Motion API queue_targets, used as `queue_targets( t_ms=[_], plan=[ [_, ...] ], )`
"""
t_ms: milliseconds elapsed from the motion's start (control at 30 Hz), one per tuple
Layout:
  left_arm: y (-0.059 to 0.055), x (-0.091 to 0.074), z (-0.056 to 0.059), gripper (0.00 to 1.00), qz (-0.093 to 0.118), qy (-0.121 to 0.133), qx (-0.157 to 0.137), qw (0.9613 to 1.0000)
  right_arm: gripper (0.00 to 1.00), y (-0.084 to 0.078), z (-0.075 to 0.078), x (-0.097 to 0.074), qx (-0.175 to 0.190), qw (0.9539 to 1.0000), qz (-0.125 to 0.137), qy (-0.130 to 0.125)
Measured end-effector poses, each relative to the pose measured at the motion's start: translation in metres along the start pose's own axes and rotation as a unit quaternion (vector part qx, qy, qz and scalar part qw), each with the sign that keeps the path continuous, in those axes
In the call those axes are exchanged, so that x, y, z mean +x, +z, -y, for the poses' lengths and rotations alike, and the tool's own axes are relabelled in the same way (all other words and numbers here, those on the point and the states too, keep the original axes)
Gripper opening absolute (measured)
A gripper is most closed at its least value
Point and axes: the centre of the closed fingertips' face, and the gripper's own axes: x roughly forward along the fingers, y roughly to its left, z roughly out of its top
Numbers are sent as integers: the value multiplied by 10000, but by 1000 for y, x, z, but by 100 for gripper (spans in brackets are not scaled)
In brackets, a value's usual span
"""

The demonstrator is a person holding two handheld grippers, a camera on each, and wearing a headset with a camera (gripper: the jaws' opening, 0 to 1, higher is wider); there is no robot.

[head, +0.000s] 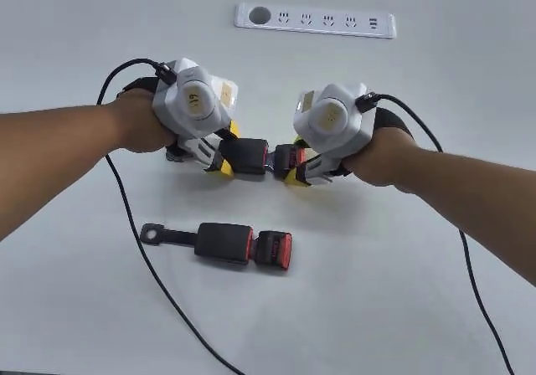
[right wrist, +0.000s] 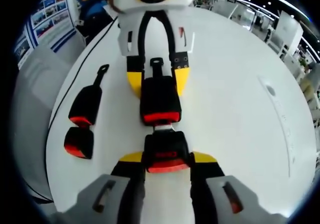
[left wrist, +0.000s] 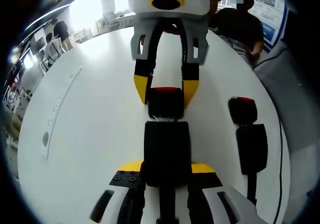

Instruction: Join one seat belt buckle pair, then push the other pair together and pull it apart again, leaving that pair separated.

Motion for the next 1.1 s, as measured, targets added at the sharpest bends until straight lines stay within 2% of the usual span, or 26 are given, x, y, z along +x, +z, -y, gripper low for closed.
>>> queue_targets(
  t_ms=[133,367,700,833,1100],
  plan=[
    [1,0,1,33,-27,-12,19,10000,34,-5,-1,-3,36,9999,152,-1],
    [1,0,1,33,-130,-54,80,9999,34,-11,-2,-6,45,9999,116,11],
    [2,0,2,33,-157,-8,30,9999,35,-40,0,-19,27,10000,-45,32],
    [2,-1,3,33,-173,-23,47,9998,35,-53,-2,-27,88,10000,-26,8],
    [8,-7,13,33,-178,-22,44,9998,35,-81,-4,-43,142,9997,-174,-22]
  ],
)
